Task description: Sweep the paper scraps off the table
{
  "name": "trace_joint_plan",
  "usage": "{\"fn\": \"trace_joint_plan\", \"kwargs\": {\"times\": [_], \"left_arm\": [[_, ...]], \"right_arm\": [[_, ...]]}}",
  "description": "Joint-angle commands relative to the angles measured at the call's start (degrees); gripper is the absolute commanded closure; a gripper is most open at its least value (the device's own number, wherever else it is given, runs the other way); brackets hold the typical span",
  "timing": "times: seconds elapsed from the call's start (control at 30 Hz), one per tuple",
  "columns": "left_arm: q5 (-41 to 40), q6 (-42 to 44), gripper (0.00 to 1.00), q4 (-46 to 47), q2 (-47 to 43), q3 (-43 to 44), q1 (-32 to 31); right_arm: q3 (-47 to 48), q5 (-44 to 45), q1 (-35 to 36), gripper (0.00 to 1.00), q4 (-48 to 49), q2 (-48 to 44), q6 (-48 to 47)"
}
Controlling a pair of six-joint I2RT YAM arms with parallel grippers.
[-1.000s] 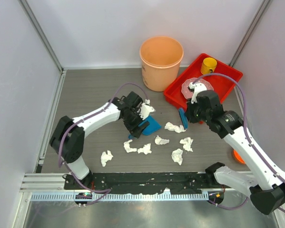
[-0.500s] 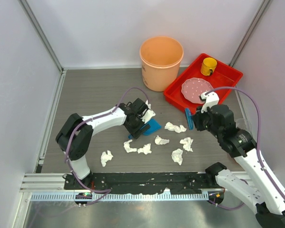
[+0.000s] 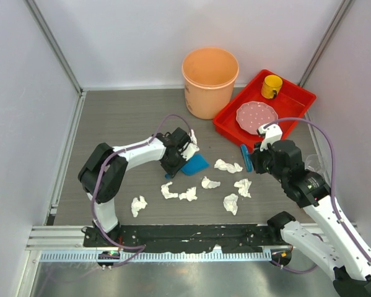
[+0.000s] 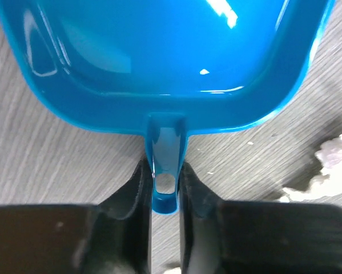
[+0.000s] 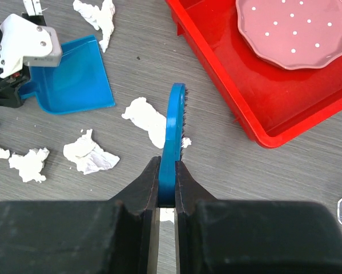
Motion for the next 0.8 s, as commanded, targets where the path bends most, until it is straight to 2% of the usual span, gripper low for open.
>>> {"fn": "trace_joint_plan", "kwargs": {"times": [0.0,0.03,0.17,0.4,0.5,0.57,0.6,0.7,0.77], "left_arm": [[2.9,0.4,0.92,-3.7,1.4,2.7,0.6],[4.0,1.7,1.00,-5.6,1.0,3.4,0.8],[7.6,4.9,1.00,-10.8,-4.2,6.6,0.7],[3.5,7.5,1.00,-17.7,-13.2,10.4,3.8],[-0.9,7.9,1.00,-18.2,-16.8,10.6,6.7],[-4.0,8.0,1.00,-18.3,-19.7,10.2,10.9],[-4.4,7.6,1.00,-18.6,-20.6,10.2,12.8],[-3.7,7.5,1.00,-19.4,-24.1,9.5,21.0],[-6.6,8.0,1.00,-19.5,-27.4,7.7,25.0]], "right_arm": [[1.0,0.7,0.1,0.99,3.6,-0.9,0.7],[1.5,0.7,0.1,0.99,3.7,-0.9,1.0],[2.1,-0.7,0.1,0.99,3.5,-0.7,2.9],[3.7,-2.6,0.1,0.99,5.5,0.2,6.7],[5.5,-4.8,0.2,0.99,8.0,2.4,11.0],[6.0,-6.6,0.3,0.99,12.6,3.8,15.5],[5.6,-12.0,0.6,0.99,14.9,5.6,20.6],[3.1,-17.0,5.2,0.99,27.5,9.2,27.1],[3.4,-15.1,14.5,0.99,33.7,15.1,27.3]]}}
